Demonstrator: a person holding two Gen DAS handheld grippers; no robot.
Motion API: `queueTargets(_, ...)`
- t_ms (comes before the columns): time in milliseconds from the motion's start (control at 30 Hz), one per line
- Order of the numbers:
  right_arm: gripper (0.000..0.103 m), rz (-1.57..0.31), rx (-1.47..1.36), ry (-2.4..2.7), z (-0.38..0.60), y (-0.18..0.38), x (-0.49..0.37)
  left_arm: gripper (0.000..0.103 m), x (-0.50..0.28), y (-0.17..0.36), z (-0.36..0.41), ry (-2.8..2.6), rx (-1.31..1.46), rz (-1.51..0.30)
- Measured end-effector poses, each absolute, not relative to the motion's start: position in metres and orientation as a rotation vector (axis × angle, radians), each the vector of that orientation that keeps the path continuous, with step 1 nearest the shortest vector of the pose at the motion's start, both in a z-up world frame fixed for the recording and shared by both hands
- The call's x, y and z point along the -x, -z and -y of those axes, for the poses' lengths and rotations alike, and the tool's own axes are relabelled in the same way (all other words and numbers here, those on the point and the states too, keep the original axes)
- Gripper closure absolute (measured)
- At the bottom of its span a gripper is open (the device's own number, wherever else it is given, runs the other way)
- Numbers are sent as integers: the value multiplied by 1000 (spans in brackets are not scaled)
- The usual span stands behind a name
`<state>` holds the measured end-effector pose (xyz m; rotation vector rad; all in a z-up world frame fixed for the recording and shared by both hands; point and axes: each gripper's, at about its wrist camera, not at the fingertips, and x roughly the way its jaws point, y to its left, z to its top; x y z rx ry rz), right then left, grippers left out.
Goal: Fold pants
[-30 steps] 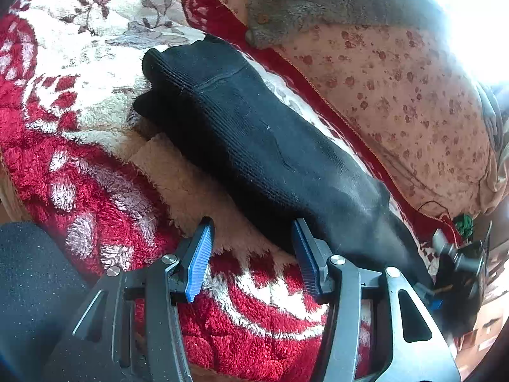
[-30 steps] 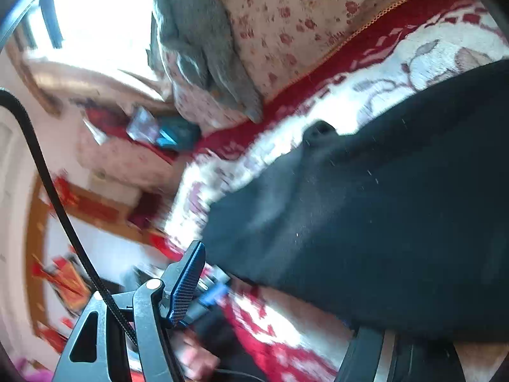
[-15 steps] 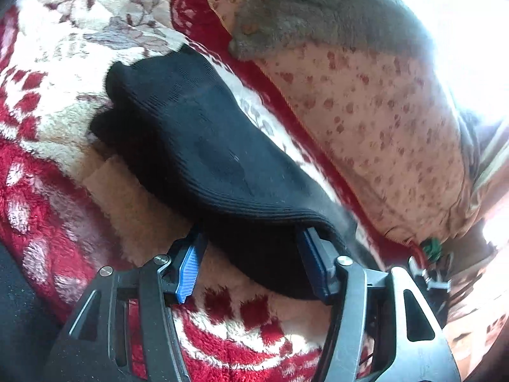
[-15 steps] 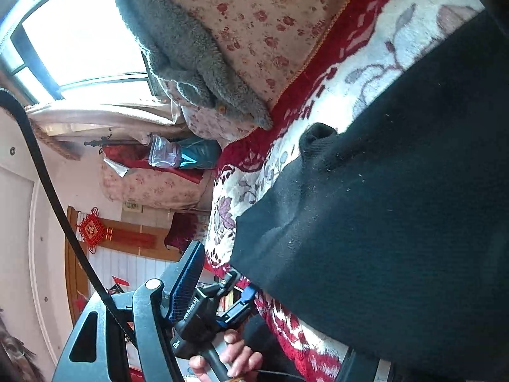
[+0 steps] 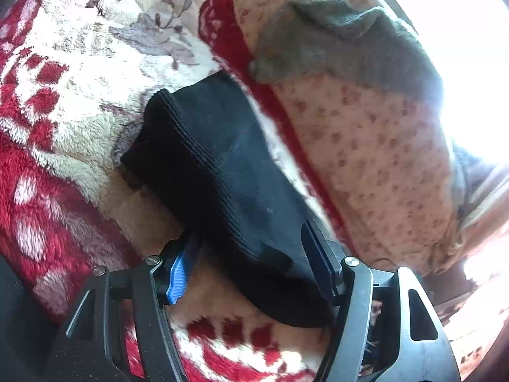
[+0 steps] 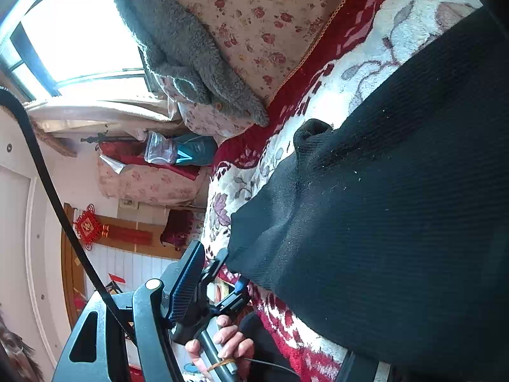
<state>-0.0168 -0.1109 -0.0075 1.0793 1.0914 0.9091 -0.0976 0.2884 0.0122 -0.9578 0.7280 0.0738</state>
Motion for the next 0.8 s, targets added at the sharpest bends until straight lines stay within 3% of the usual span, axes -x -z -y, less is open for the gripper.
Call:
queueTargets(100,37,-1085,-1078,-895,111,10,18,39,88,-7,-294,-77,983,-736)
queueTargets(167,56,-1079,-1098,-859,112,14,18,40,80,-9,-293,-79,960,-753)
queueTargets(200,60,-1078,-1117,-847,114,17,18,57,75,-13,-291,-84,928,-776)
queueTargets(267,73,-1072,-1185,-838,121,26,18,80,64,-26,-288,-104,850,-806)
queueTargets(333,81,-1057,-1228,-851,129,26,19,85,59,-51,-285,-69,806,-773)
queueTargets(467,82,-987,-1169,-884,134,0,22,87,55,-101,-273,-37,714,-721)
queueTargets(567,82,-990,-1162,-882,135,-6,23,87,56,-110,-267,-75,654,-767)
queueTargets(800,82,-1165,-1027,-859,113,12,35,85,62,-36,-295,-213,669,-969)
